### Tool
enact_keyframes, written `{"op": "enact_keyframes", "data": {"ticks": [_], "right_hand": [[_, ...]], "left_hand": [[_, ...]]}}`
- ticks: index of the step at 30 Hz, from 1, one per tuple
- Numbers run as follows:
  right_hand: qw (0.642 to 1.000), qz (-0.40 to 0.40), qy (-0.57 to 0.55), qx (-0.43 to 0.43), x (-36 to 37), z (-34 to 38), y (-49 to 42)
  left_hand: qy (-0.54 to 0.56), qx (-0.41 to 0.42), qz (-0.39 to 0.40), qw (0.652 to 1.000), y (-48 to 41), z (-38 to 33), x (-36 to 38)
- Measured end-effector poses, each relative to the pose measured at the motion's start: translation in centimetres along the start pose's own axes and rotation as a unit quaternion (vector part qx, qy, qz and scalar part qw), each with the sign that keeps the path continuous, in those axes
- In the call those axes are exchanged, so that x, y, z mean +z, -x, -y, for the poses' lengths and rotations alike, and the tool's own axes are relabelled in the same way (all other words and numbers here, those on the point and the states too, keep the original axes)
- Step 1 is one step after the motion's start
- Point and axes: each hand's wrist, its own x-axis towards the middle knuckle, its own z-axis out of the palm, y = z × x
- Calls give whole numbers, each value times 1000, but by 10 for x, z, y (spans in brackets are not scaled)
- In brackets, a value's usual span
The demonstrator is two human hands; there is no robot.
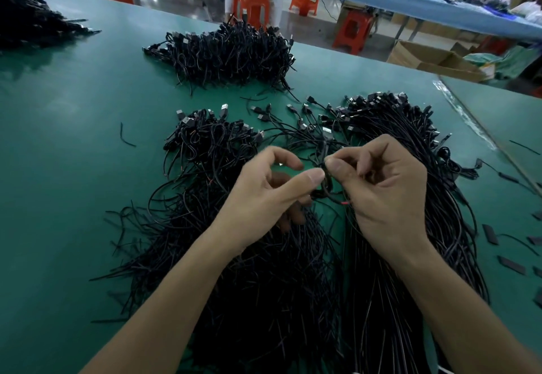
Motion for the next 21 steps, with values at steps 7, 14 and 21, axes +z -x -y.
{"op": "enact_keyframes", "data": {"ticks": [7, 14, 21], "right_hand": [[998, 42, 31, 15, -2, 0, 3], [983, 44, -108, 140, 1, -9, 6], [867, 119, -287, 390, -14, -26, 4]], "left_hand": [[-71, 13, 65, 995, -1, 5, -4], [-289, 148, -26, 946, -2, 12, -6], [-365, 168, -37, 915, -3, 11, -12]]}}
